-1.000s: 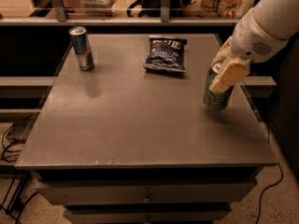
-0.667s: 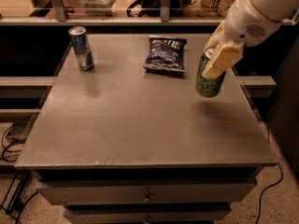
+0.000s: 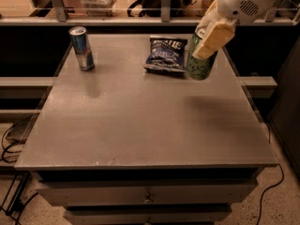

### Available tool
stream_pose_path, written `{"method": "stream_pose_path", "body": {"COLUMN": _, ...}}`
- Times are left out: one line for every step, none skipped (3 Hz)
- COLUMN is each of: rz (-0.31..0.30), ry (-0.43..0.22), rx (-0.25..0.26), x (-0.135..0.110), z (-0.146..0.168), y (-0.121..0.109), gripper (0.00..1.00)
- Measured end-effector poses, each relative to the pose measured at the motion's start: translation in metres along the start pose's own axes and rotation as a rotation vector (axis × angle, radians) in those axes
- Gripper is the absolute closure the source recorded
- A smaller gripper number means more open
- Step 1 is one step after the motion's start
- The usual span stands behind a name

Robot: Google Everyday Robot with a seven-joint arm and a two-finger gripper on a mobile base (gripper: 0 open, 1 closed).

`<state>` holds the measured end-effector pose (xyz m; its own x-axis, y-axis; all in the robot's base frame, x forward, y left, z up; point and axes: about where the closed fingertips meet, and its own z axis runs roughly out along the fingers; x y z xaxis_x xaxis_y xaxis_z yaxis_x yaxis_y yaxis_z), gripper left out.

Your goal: Move green can near redbull can

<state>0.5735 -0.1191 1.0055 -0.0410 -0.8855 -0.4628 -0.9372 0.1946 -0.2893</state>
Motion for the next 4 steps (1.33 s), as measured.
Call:
{"method": "stream_pose_path", "body": {"rz": -0.01, "ry": -0.04, "rx": -0.03, "x": -0.019, "z": 0.024, "y": -0.004, "gripper": 1.0}}
{"method": "stream_pose_path", "body": {"rz": -0.054, "ry": -0.093, "rx": -0.076, "x": -0.055, "z": 0.058, "y": -0.012, "gripper": 1.0}}
{"method": "stream_pose_path", "body": {"rz": -0.101, "ry": -0.144, "rx": -0.111, "x": -0.096, "z": 0.091, "y": -0.019, "gripper": 1.0}}
{"method": "stream_pose_path", "body": {"rz": -0.142, "ry": -0.177, "rx": -0.122, "x": -0.135, "z": 0.117, "y": -0.031, "gripper": 1.0}}
